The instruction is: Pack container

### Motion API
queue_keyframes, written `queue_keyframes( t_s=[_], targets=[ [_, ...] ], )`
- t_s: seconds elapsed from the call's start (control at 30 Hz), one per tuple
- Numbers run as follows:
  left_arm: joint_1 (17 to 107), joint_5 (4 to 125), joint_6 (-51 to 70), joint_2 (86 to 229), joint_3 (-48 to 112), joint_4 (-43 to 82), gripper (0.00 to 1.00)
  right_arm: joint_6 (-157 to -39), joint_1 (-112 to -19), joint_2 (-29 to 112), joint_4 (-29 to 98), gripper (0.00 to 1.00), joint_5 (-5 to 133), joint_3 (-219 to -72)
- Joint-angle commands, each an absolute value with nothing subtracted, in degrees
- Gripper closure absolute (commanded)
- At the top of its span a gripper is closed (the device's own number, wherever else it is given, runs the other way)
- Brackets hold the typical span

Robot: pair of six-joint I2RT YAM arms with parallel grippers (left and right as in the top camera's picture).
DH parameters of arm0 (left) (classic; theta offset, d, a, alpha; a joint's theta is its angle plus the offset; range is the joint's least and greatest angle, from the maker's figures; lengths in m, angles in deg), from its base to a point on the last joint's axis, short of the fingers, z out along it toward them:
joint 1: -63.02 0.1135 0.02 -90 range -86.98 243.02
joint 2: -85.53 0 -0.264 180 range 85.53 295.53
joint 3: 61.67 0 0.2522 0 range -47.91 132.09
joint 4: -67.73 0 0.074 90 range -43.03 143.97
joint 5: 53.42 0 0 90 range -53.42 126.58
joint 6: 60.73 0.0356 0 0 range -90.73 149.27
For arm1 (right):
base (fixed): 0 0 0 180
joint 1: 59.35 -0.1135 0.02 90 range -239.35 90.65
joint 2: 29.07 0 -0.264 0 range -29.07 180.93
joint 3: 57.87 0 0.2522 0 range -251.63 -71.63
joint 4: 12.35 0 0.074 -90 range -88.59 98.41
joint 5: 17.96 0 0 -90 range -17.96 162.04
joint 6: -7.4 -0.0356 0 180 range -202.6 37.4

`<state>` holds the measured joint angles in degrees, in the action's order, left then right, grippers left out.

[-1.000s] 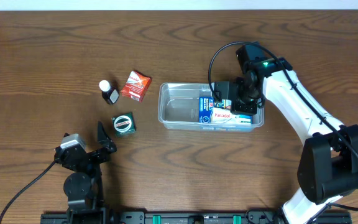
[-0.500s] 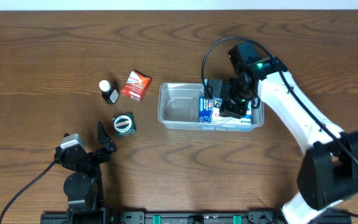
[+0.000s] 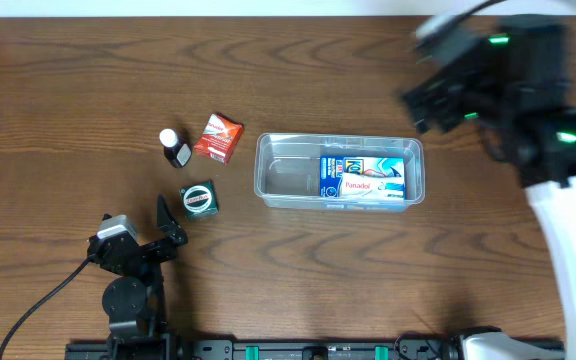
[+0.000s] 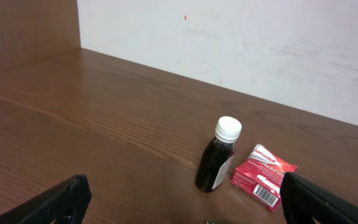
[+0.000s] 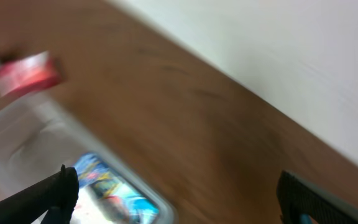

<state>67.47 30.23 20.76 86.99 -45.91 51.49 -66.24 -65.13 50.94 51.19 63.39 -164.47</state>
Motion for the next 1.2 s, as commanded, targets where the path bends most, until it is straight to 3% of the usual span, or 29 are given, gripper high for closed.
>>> queue_keyframes(
  t_s=[0.0, 0.27, 0.47, 0.6, 0.7, 0.9, 1.03, 1.17],
  targets=[
    [67.6, 30.1, 21.7, 87.0, -47.7, 50.4, 0.02, -82.7, -57.4, 51.2, 51.1, 0.01, 72.3, -164.6],
    [67.6, 30.1, 21.7, 87.0, -47.7, 50.4, 0.02, -83.4, -45.0, 51.7, 56.1, 0.01, 73.1, -164.5],
    [67.6, 30.3, 20.4, 87.0, -47.7, 50.4, 0.02, -83.4, -43.4, 51.8, 58.2, 0.01, 73.1, -164.5],
    [67.6, 42.5, 20.4, 87.1, -45.1, 49.9, 0.02, -83.4, -43.4, 51.8, 58.2, 0.01, 73.1, -164.5],
    [67.6, 43.1, 19.1, 89.2, -40.2, 45.2, 0.02, -83.4, -43.4, 51.8, 58.2, 0.01, 73.1, -164.5],
    [67.6, 43.3, 19.9, 106.4, -24.6, 35.9, 0.02, -83.4, -43.4, 51.8, 58.2, 0.01, 73.1, -164.5],
    [67.6, 51.6, 23.9, 123.4, -11.0, 29.7, 0.02, -83.4, -43.4, 51.8, 58.2, 0.01, 73.1, -164.5],
    [67.6, 55.4, 29.9, 141.1, 4.7, 15.8, 0.02, -83.4, -43.4, 51.8, 58.2, 0.01, 73.1, -164.5]
  ],
)
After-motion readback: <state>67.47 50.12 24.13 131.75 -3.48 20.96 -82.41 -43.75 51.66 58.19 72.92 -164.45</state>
